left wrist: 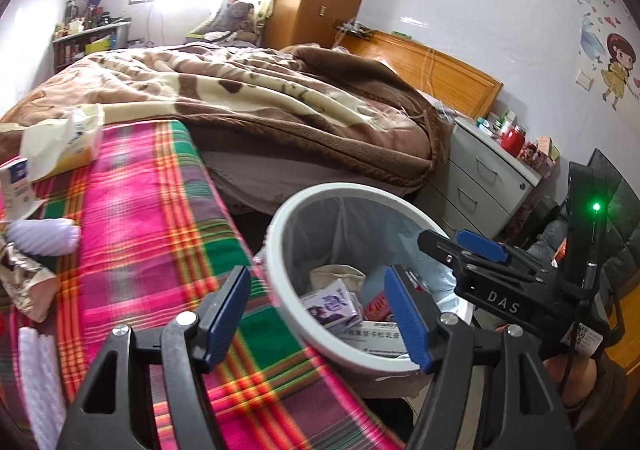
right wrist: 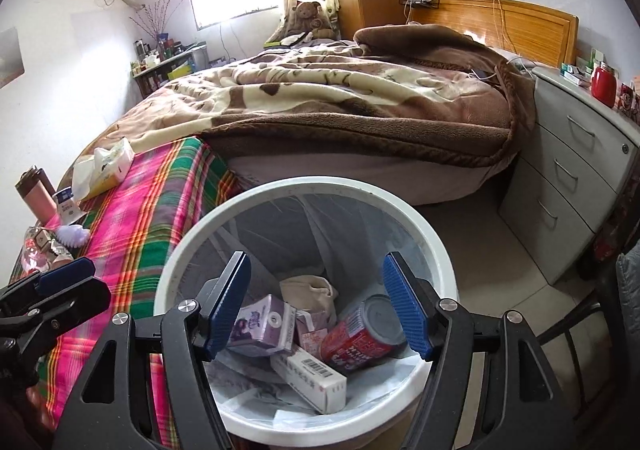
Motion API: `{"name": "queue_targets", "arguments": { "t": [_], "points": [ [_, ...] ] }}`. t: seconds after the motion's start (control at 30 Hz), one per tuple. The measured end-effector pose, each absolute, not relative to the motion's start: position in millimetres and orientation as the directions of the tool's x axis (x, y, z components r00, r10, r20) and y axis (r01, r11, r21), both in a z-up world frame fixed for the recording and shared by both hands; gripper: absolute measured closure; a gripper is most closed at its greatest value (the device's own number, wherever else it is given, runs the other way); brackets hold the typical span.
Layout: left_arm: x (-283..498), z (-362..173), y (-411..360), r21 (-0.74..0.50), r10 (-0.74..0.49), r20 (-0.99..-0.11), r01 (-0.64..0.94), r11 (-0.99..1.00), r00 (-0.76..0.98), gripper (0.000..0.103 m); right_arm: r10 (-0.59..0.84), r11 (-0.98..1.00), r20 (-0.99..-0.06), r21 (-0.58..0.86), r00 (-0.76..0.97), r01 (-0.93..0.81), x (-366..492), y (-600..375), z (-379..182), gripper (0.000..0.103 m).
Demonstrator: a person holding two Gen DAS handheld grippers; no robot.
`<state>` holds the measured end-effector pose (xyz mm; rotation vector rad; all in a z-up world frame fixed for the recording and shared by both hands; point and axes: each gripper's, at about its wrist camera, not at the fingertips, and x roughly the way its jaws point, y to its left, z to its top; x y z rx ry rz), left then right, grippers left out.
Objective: Collect trash
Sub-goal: 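Move both open tools back over the plaid cloth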
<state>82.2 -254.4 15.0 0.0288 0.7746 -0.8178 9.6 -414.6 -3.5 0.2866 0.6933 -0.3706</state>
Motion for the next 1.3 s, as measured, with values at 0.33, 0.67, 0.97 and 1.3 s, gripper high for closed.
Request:
{"name": "queue_targets", "arguments": {
  "t": [0.33, 0.67, 0.97, 1.3],
  "points": [
    [91.8, 29.0, -196.9, -0.233, -0.597, -0.609, 0.601, 0.765, 0.523, 0.031, -0.199, 0.923, -0.626, 0.139, 0.754, 0.359, 18.8, -381.6, 10.3, 0.033],
    [118.2, 29.8, -117.3, -0.230, -0.506, -0.603, 0.473, 0.851, 0.617, 0.030, -0.115, 0.959, -0.595, 0.143, 0.795, 0.246, 43.0, -333.2, 16.9, 0.033],
    [153.8, 28.4, -30.3, -0.283, -0.411, -0.596, 0.298, 0.911, 0.690, 0.029, -0.036, 0.982, -0.609, 0.126, 0.792, 0.141, 75.5, -287.6, 14.8, 0.033],
    [195.6, 9.0, 33.7, -0.312, -0.327, -0.638, 0.154, 0.937, 0.697, 0.029, 0.041, 0.996, -0.645, 0.090, 0.763, 0.023, 121.6, -246.6, 6.5, 0.033]
  ]
}}
